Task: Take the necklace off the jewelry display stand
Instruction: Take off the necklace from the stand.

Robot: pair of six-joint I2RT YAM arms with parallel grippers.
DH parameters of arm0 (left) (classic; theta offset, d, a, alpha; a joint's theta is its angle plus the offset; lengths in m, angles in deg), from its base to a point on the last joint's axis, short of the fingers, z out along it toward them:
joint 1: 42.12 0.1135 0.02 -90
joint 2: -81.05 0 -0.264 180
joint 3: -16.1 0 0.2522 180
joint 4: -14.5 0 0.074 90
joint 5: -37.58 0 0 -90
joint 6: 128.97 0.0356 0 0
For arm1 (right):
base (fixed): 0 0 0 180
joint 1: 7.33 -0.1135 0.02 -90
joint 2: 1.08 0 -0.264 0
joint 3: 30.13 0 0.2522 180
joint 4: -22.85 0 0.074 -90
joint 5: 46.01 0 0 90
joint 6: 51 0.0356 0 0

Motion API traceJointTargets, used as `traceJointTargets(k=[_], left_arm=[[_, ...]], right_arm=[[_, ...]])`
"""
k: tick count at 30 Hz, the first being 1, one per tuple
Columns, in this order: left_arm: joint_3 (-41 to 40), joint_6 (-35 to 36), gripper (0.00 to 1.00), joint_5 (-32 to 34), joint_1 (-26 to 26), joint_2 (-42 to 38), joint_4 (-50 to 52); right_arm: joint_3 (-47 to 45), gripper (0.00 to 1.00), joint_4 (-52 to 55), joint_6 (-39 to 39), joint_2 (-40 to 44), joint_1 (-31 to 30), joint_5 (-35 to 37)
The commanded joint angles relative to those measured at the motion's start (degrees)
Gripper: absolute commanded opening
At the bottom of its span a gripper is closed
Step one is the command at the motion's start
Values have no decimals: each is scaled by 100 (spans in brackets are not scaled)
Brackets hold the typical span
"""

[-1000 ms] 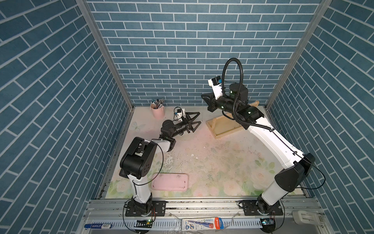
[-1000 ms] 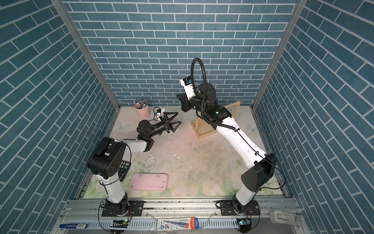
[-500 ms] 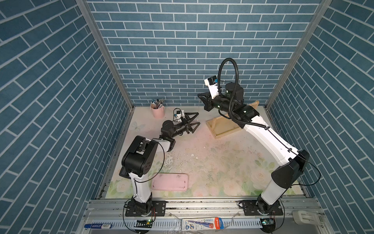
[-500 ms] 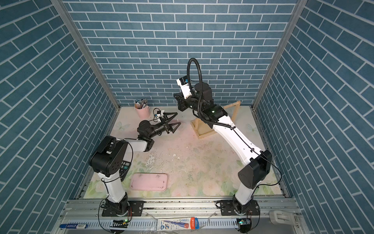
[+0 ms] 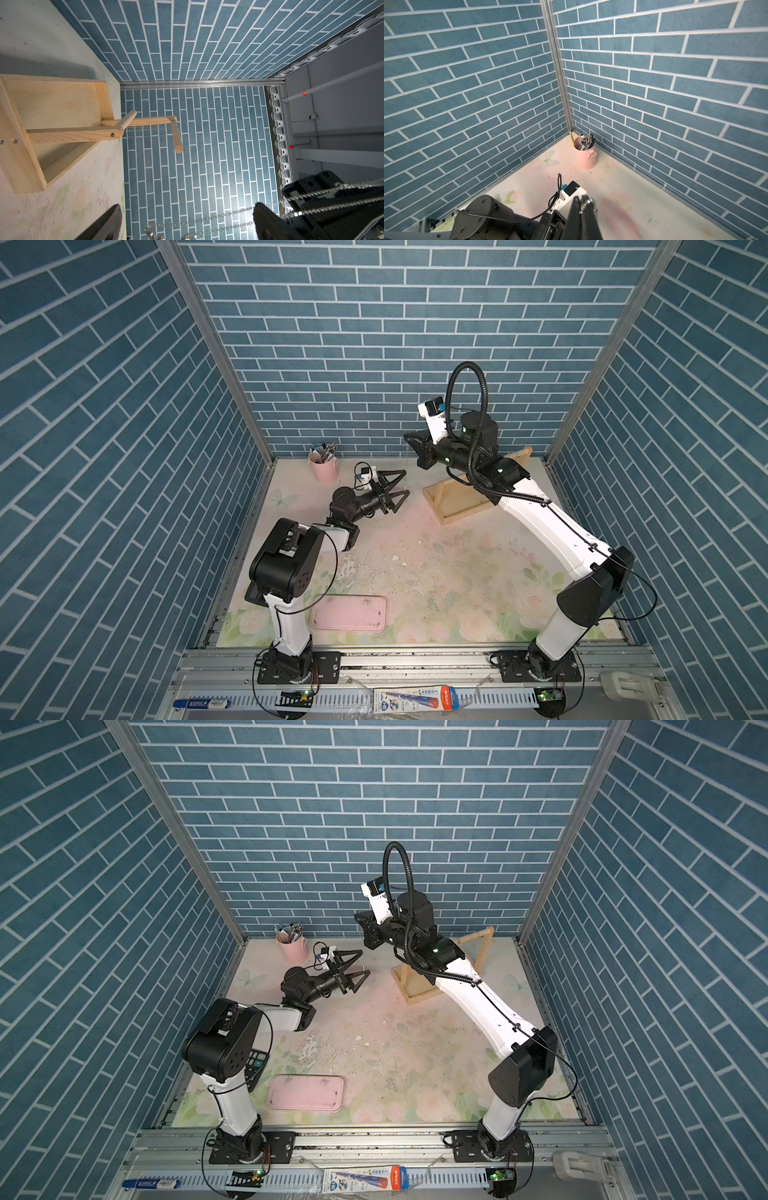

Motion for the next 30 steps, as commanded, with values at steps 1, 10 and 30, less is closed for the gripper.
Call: traceJointTargets(k=[1,10,30], left_arm=[[-33,39,99,-33,31,-175,-203],[-31,33,99,-39,29,-249,-211],[-22,61,99,-55,36,-320,-230]], right_arm=[[-29,0,-270,171,-15,-37,-36],[-160,0,-432,259,-36,-53,-28],[-442,0,-638,374,47,-53,-10]])
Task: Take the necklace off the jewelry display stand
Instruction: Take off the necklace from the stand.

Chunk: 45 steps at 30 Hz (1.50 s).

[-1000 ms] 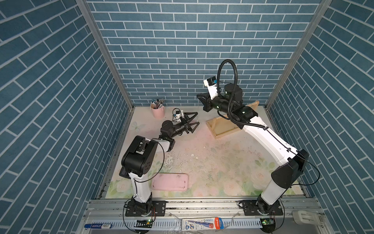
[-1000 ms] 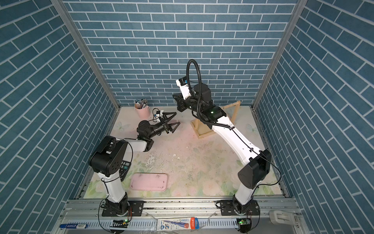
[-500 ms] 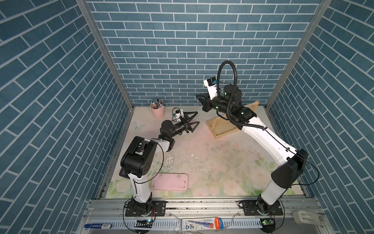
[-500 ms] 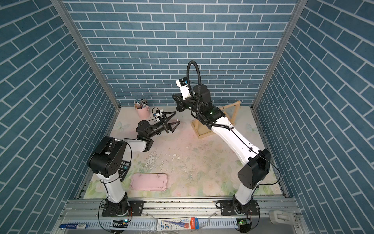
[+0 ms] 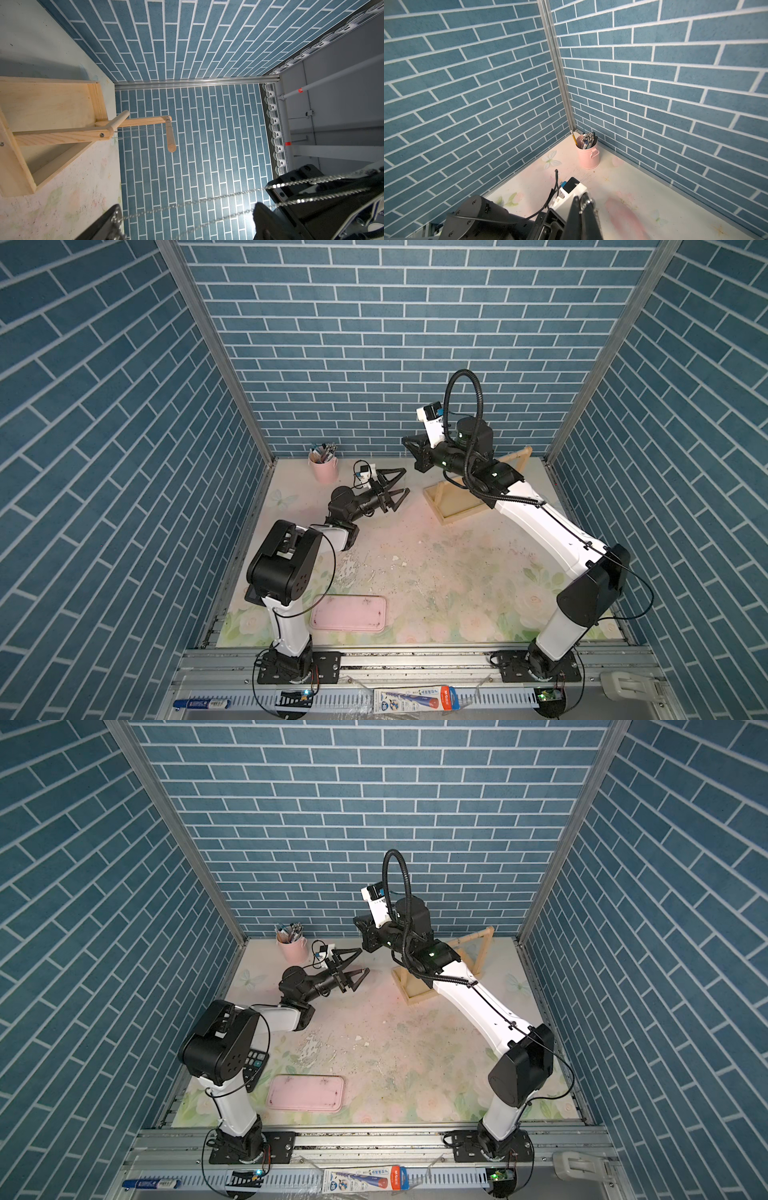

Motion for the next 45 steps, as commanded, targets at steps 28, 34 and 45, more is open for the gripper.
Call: traceJointTargets(k=[28,34,45], left_arm=[[-39,65,98,-55,78,-194,-212],[-35,74,90,-55,78,-178,-214],[-48,83,89,-55,83,-145,-205]], right_arm=[[-267,0,-84,-169,232,-37,251],[-222,0,-29,-250,225,-33,276],[36,0,112,-394,79,5,322]])
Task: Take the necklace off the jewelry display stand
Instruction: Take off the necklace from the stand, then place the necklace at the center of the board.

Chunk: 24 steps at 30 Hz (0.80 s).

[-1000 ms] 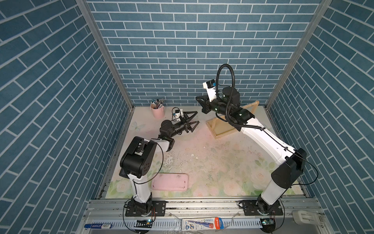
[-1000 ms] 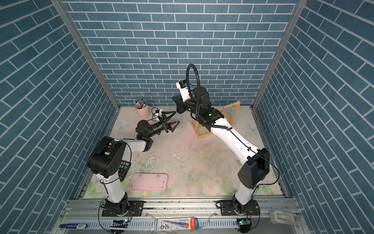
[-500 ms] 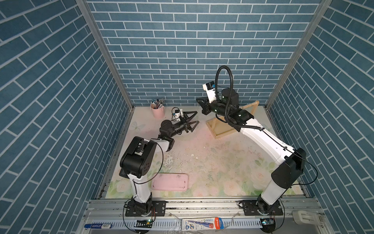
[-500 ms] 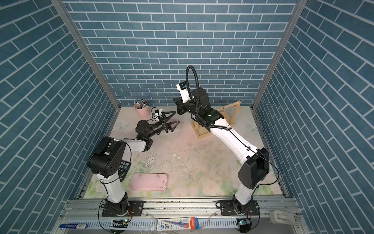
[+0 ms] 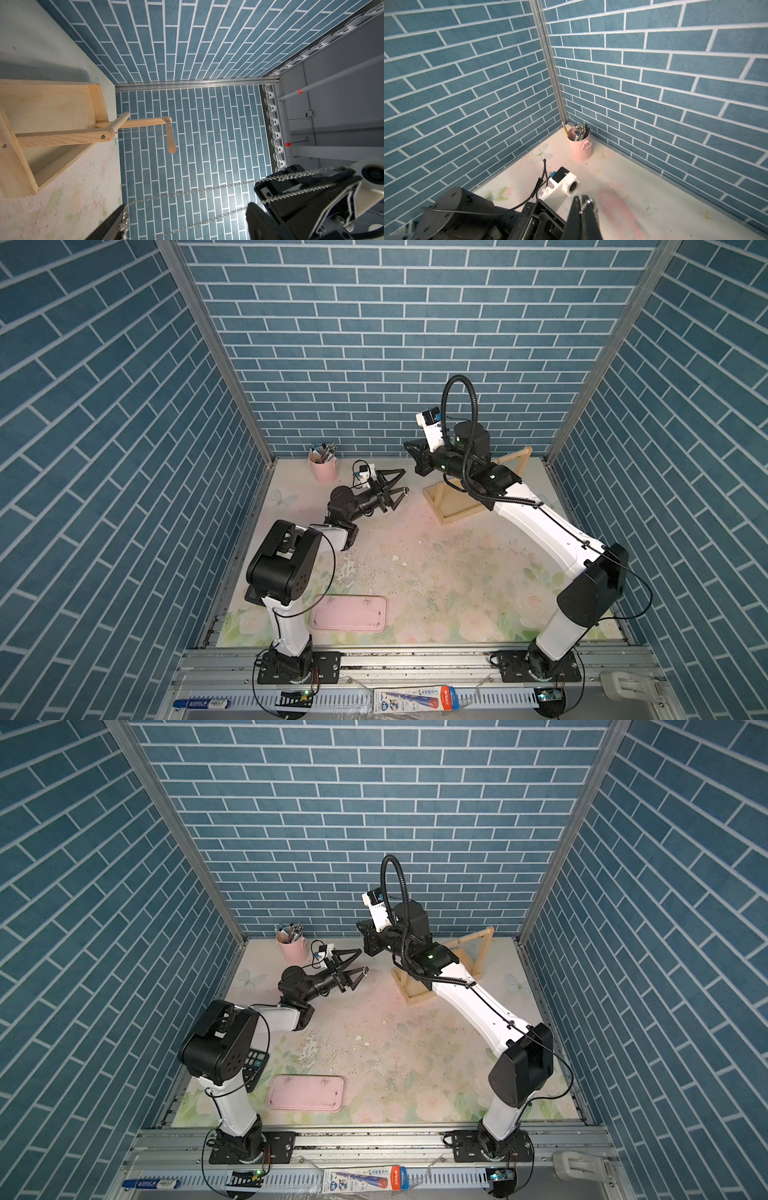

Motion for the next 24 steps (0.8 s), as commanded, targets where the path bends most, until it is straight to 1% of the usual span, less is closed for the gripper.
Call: traceJointTargets(k=[1,11,24], left_arm=[[-43,81,89,-55,48,-142,-209],[-59,98,87,-37,52,-107,-207],[-70,116,83,-36,48,-122,-207]], right_arm=[[256,0,72,-208,58,9,64],[446,0,205,-256,-29,44,55],[348,0,215,-307,-4,104,95]])
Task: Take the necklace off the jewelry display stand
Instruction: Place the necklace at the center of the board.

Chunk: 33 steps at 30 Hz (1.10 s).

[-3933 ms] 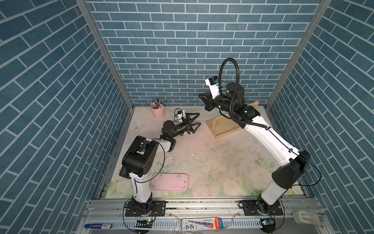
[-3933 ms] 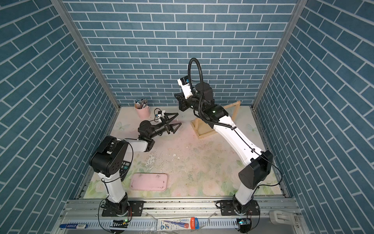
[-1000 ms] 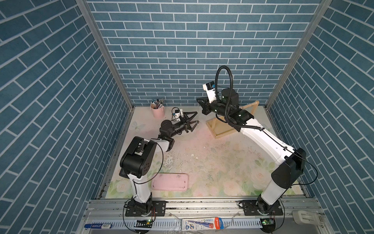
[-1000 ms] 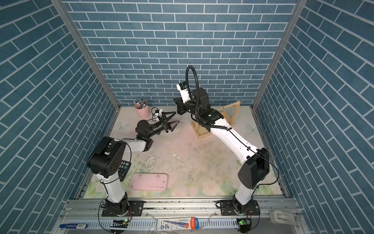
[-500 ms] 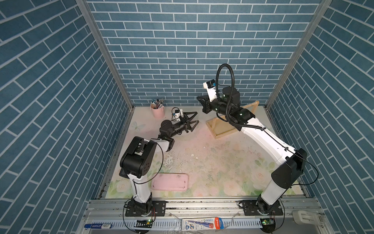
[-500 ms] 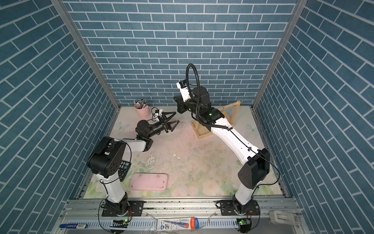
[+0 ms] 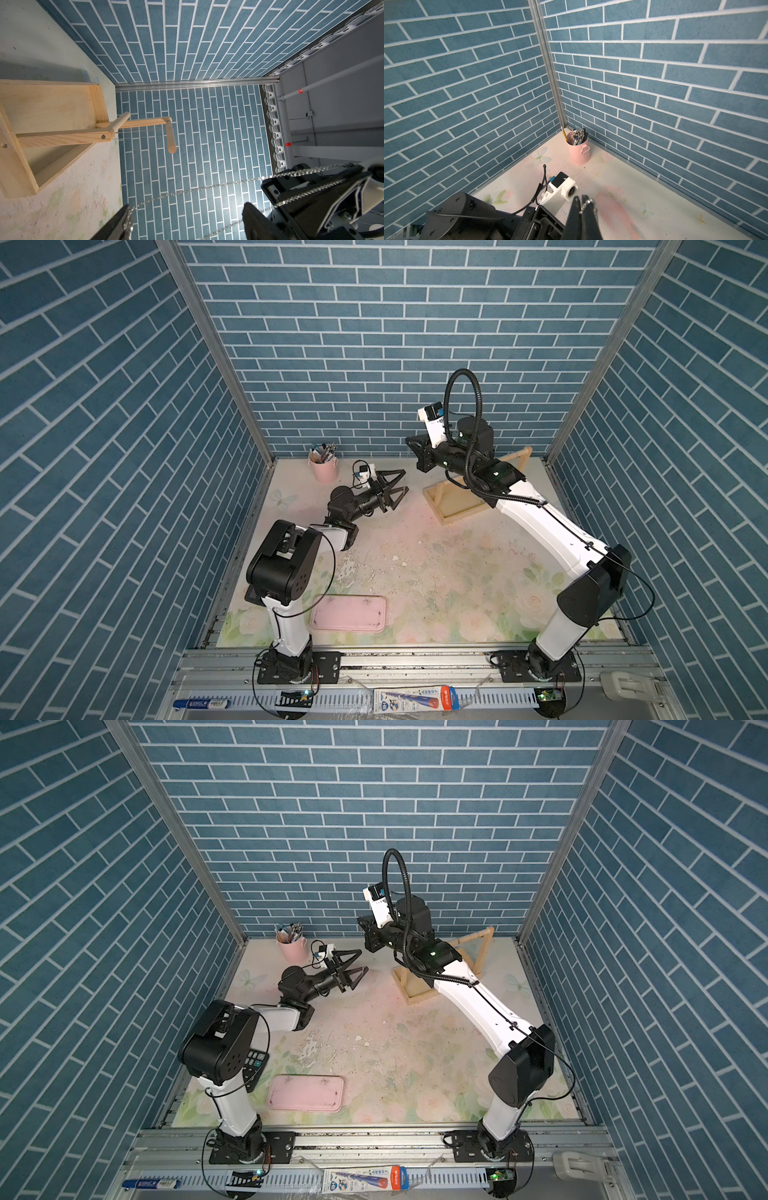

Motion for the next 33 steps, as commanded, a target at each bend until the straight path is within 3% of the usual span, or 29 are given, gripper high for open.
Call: traceJointTargets(k=[1,33], left_arm=[[-68,105,83,-37,48,-125,-199],[-64,132,74,-42,44,-44,-192]], right_arm=[[76,0,14,-265,-13,45,62],[240,0,69,-239,-202,385,-88]])
